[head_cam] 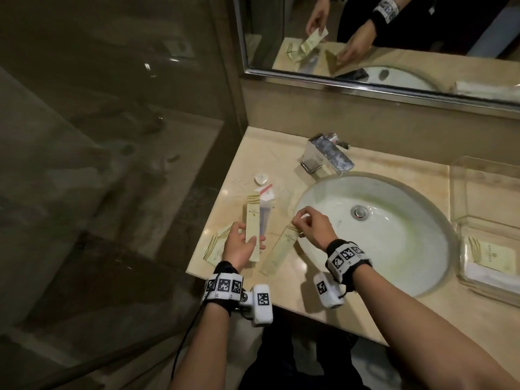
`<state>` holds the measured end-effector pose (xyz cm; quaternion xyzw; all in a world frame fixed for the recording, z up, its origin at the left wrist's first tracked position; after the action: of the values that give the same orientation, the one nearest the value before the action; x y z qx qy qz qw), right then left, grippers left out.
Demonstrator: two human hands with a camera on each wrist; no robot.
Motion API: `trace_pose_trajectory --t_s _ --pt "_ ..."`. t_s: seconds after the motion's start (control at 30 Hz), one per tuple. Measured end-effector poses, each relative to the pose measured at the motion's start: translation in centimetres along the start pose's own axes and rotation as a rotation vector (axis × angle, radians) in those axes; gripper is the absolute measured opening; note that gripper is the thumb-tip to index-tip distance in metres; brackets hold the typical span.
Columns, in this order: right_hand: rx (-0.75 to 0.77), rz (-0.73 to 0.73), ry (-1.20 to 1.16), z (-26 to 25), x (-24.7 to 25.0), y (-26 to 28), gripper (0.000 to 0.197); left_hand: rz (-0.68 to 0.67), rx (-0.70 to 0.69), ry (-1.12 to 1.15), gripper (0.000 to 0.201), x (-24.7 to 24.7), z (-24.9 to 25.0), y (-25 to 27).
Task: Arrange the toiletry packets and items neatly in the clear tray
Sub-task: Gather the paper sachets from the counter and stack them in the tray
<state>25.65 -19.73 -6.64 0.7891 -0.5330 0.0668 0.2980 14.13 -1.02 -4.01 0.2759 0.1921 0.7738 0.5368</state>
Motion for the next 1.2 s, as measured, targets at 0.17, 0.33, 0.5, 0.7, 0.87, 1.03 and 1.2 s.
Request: trace_pose_trajectory --t_s 0.17,0.33,0.5,0.7,0.87,1.03,1.2 --pt "0.024 0.163 -0.172 -0.3 8.3 1.4 0.006 -0.156 -0.148 -0.137 0.032 -4.7 4.6 -0.4" --pt "-0.048 0.429 -0.354 1.6 17.8 4.1 0.006 -0.392 -0.275 -0.28 0.034 -12.2 8.6 0.5" --pt "-0.067 0.605 -0.439 4.0 24.2 7.5 0.01 -0.511 -0.323 -0.233 0.027 -18.5 10.6 2.0" --pt "-0.125 0.761 -0.444 9.2 30.7 11.5 0.012 -0.613 -0.329 -0.16 0.022 -26.4 11.8 4.7" --pt "-0.155 0.749 -0.582 13.3 34.7 13.3 0.021 -0.628 -0.394 -0.255 0.04 -33.3 11.8 6.2" --pt "-0.19 0.497 -0.876 17.3 36.5 13.9 0.037 -0.582 -0.41 -0.224 0.041 -40.2 12.5 7.4" --pt "-0.294 0.616 -0.907 22.9 40.5 14.9 0.03 -0.57 -0.406 -0.265 0.034 -46.0 12.0 7.9"
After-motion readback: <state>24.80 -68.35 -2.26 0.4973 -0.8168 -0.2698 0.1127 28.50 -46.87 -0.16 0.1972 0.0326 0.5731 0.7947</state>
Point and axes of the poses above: each hand's wrist, its own y-axis away from the middle knuckle, its own x-axis out of the back of the hand, z = x × y, the point moved 10 cm from there along -y, towards the middle knuckle, and after that the axes turned 1 degree about -x, right-handed, at the moved point
